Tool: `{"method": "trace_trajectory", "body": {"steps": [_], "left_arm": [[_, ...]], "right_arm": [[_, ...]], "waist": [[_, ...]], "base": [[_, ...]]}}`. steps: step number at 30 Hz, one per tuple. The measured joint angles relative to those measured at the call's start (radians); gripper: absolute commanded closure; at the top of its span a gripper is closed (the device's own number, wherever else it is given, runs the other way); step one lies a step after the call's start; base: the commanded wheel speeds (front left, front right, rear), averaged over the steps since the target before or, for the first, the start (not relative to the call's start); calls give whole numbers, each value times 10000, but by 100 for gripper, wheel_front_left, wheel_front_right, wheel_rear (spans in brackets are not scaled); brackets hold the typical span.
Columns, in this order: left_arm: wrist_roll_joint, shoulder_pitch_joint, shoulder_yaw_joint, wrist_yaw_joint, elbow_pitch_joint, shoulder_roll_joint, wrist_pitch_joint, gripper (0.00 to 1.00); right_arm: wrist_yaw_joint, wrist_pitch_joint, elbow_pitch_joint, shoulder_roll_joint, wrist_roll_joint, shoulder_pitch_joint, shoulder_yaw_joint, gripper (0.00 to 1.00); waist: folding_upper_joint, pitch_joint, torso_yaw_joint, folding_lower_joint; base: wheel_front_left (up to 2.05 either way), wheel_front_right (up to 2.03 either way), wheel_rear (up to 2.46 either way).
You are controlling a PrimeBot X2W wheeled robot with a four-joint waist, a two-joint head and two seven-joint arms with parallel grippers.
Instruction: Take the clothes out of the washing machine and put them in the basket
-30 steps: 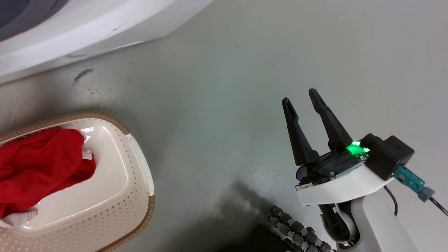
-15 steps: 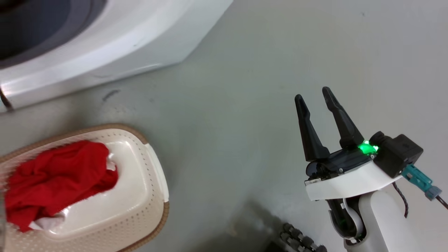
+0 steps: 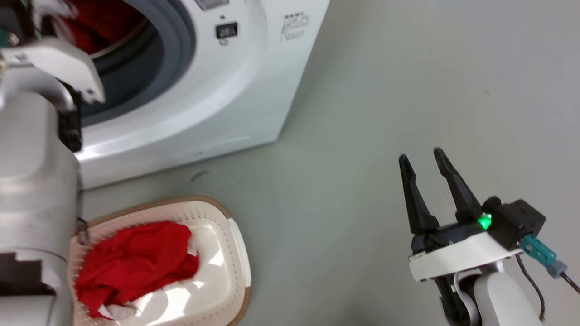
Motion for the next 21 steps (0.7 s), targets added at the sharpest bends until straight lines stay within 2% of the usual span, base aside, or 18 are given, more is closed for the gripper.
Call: {"method": "trace_trajectory", "body": {"steps": [8,21], "left_arm": [[-474,1113,155,-545,96,-717,-324,100],[-349,2853,539,-999,-2608,-1256,-341,100]], "right_arm": [[0,466,-151,4,-334,770,-479,0],[-2,1154,-909,2,-593,1778,-995,0]], "waist": [[0,-1480,626,-1],[0,-3295,1520,-3]], "base": [[0,0,0],[0,0,0]]}}
